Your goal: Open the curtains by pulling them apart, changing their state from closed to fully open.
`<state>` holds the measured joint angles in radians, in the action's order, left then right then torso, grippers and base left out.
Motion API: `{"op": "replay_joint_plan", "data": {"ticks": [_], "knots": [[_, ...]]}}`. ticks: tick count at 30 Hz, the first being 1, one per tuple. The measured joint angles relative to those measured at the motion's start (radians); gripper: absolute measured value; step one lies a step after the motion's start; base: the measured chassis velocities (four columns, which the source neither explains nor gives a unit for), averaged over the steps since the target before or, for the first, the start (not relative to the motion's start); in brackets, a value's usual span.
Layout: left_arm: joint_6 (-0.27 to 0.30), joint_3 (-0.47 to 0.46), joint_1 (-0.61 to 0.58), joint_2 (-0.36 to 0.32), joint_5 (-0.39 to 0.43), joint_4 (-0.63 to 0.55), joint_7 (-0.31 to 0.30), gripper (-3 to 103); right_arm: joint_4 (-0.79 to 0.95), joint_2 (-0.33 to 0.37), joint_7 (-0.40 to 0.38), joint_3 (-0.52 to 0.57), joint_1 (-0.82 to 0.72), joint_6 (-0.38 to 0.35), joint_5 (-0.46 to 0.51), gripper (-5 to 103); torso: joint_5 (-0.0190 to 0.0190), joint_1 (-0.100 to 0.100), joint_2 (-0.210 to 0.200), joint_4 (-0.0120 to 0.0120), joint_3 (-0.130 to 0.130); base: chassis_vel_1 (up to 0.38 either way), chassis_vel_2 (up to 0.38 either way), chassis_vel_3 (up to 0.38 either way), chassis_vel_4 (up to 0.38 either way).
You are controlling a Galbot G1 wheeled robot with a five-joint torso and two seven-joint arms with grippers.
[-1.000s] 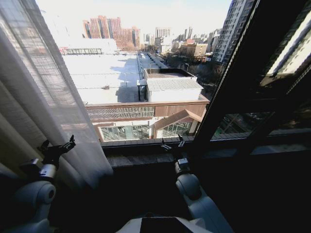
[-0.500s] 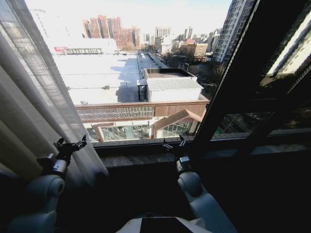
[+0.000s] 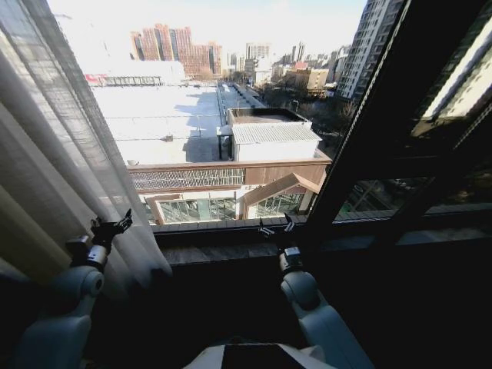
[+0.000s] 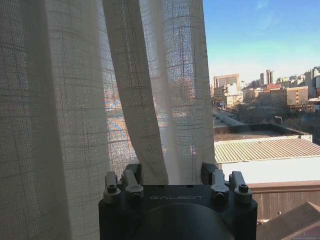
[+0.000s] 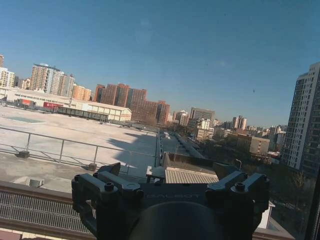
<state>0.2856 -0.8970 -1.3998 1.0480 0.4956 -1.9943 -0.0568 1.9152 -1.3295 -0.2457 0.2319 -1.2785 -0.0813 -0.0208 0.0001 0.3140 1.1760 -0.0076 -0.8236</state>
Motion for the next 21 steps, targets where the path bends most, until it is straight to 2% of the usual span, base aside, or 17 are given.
{"op": "replay_joint_plan", "data": {"ticks": [1, 5, 7, 9, 10, 11, 13, 14, 17, 19, 20, 21], "knots": [[0.000, 0.000, 0.000, 0.000, 0.000, 0.000, 0.000, 66, 0.000, 0.000, 0.000, 0.000, 0.000, 0.000, 0.000, 100, 0.0000, 0.000, 0.000, 0.0000, 0.000, 0.000, 0.000, 0.000, 0.000], [-0.001, -0.027, -0.007, -0.005, 0.020, -0.001, -0.001, 43, 0.002, -0.015, 0.000, -0.012, -0.005, -0.001, -0.021, 100, 0.0000, 0.000, 0.000, 0.0000, 0.000, 0.000, 0.000, 0.000, 0.000], [-0.001, -0.033, -0.010, -0.006, 0.022, -0.001, 0.000, 43, 0.005, -0.018, 0.000, -0.014, -0.006, -0.001, -0.025, 100, 0.0001, 0.000, 0.000, 0.0000, 0.000, 0.000, 0.000, 0.000, 0.000], [-0.003, -0.044, -0.016, -0.009, 0.027, -0.002, 0.004, 33, 0.012, -0.023, -0.001, -0.016, -0.011, -0.003, -0.035, 100, 0.0001, 0.000, 0.000, 0.0000, 0.000, 0.000, 0.000, 0.000, 0.000], [-0.004, -0.053, -0.022, -0.009, 0.035, -0.004, 0.011, 17, 0.021, -0.026, -0.001, -0.017, -0.019, -0.005, -0.044, 100, 0.0000, 0.000, 0.000, 0.0000, 0.000, 0.000, 0.000, 0.000, 0.000], [-0.005, -0.053, -0.022, -0.009, 0.036, -0.005, 0.011, 11, 0.023, -0.026, -0.002, -0.017, -0.022, -0.005, -0.046, 100, 0.0000, 0.000, 0.000, 0.0000, 0.000, 0.000, 0.000, 0.000, 0.000], [-0.005, -0.053, -0.022, -0.009, 0.038, -0.006, 0.011, 11, 0.026, -0.026, -0.003, -0.016, -0.024, -0.005, -0.048, 100, 0.0001, 0.000, 0.000, 0.0000, 0.000, 0.000, 0.000, 0.000, 0.000], [-0.005, -0.052, -0.021, -0.009, 0.042, -0.007, 0.011, 3, 0.030, -0.026, -0.004, -0.016, -0.027, -0.006, -0.049, 100, 0.0000, 0.000, 0.000, -0.0001, 0.000, 0.000, 0.000, 0.000, 0.000], [-0.005, -0.049, -0.017, -0.009, 0.049, -0.008, 0.005, 1, 0.036, -0.024, -0.005, -0.016, -0.032, -0.006, -0.050, 100, 0.0000, 0.000, 0.000, -0.0001, 0.000, 0.000, 0.000, 0.000, 0.000], [-0.003, -0.046, -0.009, -0.007, 0.065, -0.011, -0.042, 0, 0.040, -0.019, -0.005, -0.015, -0.036, -0.007, -0.050, 100, 0.0001, 0.000, 0.000, -0.0001, 0.000, 0.000, 0.000, 0.000, 0.000], [-0.003, -0.046, -0.009, -0.007, 0.065, -0.011, -0.042, 0, 0.040, -0.019, -0.005, -0.015, -0.036, -0.007, -0.050, 100, 0.0001, 0.000, 0.000, -0.0001, 0.000, 0.000, 0.000, 0.000, 0.000], [0.009, -0.045, -0.002, -0.001, 0.077, -0.017, -0.103, 0, 0.040, -0.016, -0.005, -0.015, -0.038, -0.007, -0.050, 100, 0.0001, 0.000, 0.000, -0.0002, 0.000, 0.000, 0.000, 0.000, 0.000]]}}
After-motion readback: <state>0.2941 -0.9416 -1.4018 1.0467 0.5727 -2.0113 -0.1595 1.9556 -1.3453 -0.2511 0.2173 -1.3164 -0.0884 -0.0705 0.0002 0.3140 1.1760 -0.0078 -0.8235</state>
